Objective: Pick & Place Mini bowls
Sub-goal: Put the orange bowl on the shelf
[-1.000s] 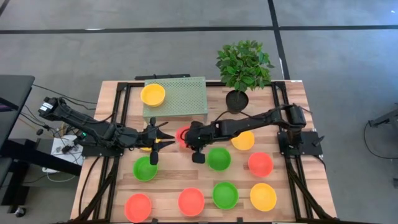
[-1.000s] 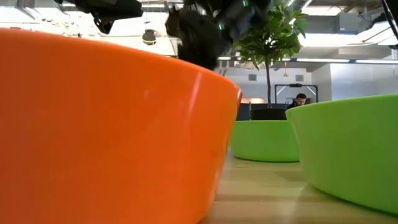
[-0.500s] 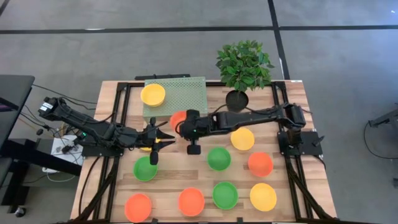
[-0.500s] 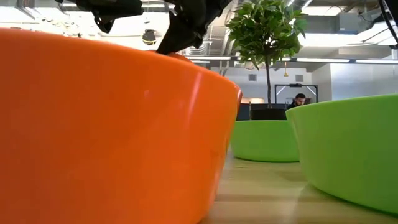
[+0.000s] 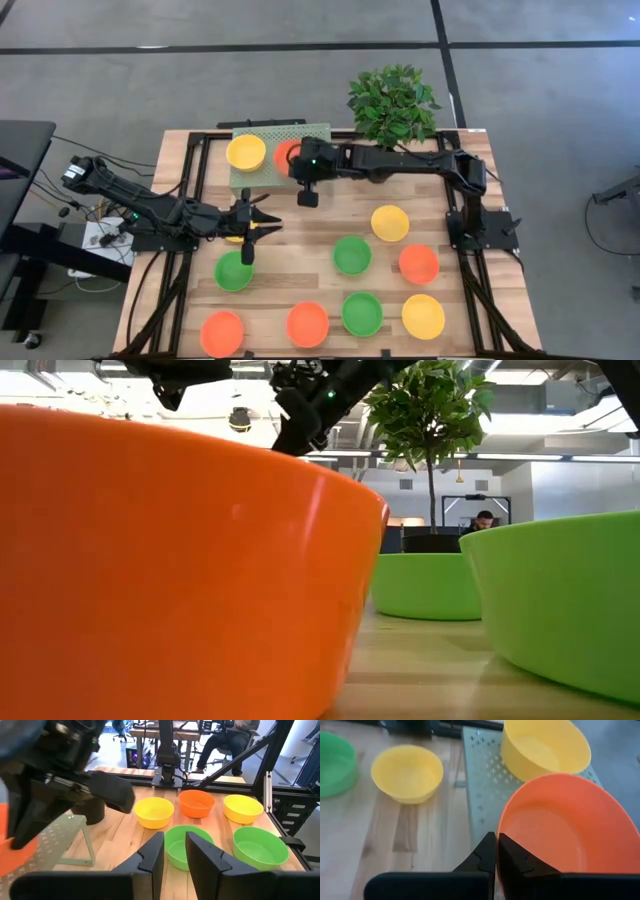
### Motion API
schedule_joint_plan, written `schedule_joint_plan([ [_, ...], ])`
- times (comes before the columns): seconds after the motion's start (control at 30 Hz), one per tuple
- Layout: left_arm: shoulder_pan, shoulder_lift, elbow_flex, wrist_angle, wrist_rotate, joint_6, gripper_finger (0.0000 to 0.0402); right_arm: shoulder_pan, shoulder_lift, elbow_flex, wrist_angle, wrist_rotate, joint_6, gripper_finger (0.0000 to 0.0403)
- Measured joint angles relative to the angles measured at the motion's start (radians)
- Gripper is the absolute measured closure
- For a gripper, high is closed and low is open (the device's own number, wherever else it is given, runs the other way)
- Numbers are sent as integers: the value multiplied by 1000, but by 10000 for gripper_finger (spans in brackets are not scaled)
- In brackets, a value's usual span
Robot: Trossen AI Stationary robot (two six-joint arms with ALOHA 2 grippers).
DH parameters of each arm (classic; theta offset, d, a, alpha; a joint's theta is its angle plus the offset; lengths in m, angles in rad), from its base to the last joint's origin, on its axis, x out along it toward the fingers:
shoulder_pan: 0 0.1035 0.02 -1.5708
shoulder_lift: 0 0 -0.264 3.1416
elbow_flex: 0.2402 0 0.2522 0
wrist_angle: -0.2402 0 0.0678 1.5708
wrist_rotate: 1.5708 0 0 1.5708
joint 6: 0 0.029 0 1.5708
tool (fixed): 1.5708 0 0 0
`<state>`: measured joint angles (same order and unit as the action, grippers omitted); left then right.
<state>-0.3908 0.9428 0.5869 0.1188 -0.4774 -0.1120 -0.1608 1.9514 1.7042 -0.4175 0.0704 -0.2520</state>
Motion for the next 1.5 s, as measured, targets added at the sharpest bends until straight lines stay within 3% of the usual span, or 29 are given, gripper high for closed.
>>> schedule_joint_plan([
  [0.1,0,0,0,12,0,2,321,-27,0,0,23,-51,-1,399],
  [1.2,0,0,0,78,0,2,321,-95,56,-42,152,-97,8,395],
  [1.5,0,0,0,78,0,2,321,-87,59,-33,166,-100,-16,328],
])
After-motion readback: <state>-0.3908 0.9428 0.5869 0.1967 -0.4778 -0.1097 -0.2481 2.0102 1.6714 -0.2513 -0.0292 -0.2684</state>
